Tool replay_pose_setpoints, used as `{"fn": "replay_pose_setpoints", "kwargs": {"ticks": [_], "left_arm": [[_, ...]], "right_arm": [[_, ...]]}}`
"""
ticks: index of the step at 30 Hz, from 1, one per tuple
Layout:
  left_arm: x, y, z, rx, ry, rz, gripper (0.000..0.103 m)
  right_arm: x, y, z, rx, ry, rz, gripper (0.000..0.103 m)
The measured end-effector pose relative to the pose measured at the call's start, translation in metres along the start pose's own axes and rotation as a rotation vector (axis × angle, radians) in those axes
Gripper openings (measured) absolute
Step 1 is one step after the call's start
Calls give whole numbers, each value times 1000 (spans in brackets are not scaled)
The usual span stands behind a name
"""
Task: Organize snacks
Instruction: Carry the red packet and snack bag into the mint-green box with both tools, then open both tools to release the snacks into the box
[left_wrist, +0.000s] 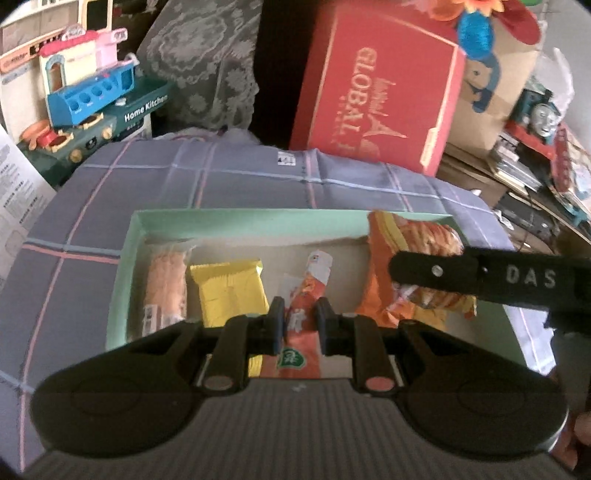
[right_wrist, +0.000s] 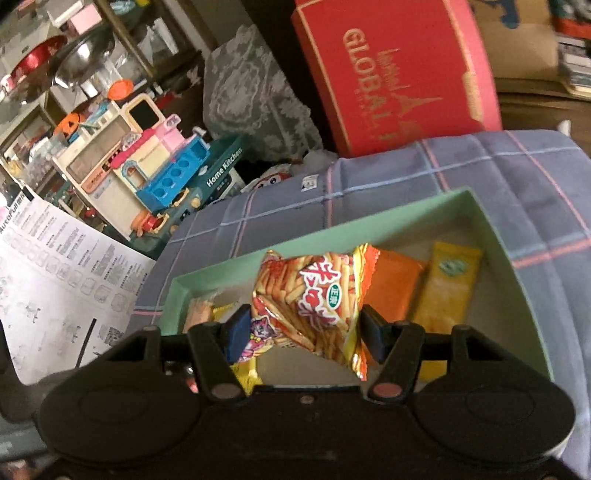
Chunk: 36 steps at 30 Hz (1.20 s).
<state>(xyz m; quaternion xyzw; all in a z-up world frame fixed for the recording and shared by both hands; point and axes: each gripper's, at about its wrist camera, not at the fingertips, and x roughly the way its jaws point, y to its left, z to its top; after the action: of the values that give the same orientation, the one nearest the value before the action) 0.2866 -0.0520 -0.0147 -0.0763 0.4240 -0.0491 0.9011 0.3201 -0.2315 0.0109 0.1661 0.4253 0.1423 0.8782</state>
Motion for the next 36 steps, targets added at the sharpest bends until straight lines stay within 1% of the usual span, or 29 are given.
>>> {"fn": "replay_pose_setpoints", "kwargs": {"ticks": [4,7,8,9,10,11,12,13,19,25,29,33,34,36], "left_arm": [[21,0,4,-16,19,8,18],[35,-4,6,-24,27,7,22],[36,-5,6,-24,26,11,32],[38,-6,6,-21,27,11,43],[38,-8,5,-15,24,13,62],[37,-8,3,-7,15,22,77],[35,-10,2,0,7,36,83],[33,-11,0,7,1,51,91],[25,-13,-4,0,11,57,100],[7,-21,-15,31,10,62,103],[-5,-30,-23,71,0,71,103],[-12,-40,-28,116,-22,113,103],[-14,-40,-28,115,-18,118,103],[-20,-41,-29,102,-11,101,103]], "right_arm": [[23,-1,12,-2,27,7,61],[34,-2,16,-11,43,4,66],[36,-2,17,-11,46,0,75],[37,-1,18,-10,43,-7,87],[35,-2,18,-11,33,-11,93],[32,-2,16,-14,22,-16,100],[30,-3,16,-15,17,-17,103],[28,-5,16,-12,15,-19,103],[13,-15,8,18,19,-46,103],[-17,-23,-3,36,-1,-58,103],[-39,-26,-10,41,-17,-62,103],[-61,-33,-19,53,-36,-79,103],[-66,-33,-20,58,-39,-82,103],[-79,-39,-25,67,-45,-86,103]]}}
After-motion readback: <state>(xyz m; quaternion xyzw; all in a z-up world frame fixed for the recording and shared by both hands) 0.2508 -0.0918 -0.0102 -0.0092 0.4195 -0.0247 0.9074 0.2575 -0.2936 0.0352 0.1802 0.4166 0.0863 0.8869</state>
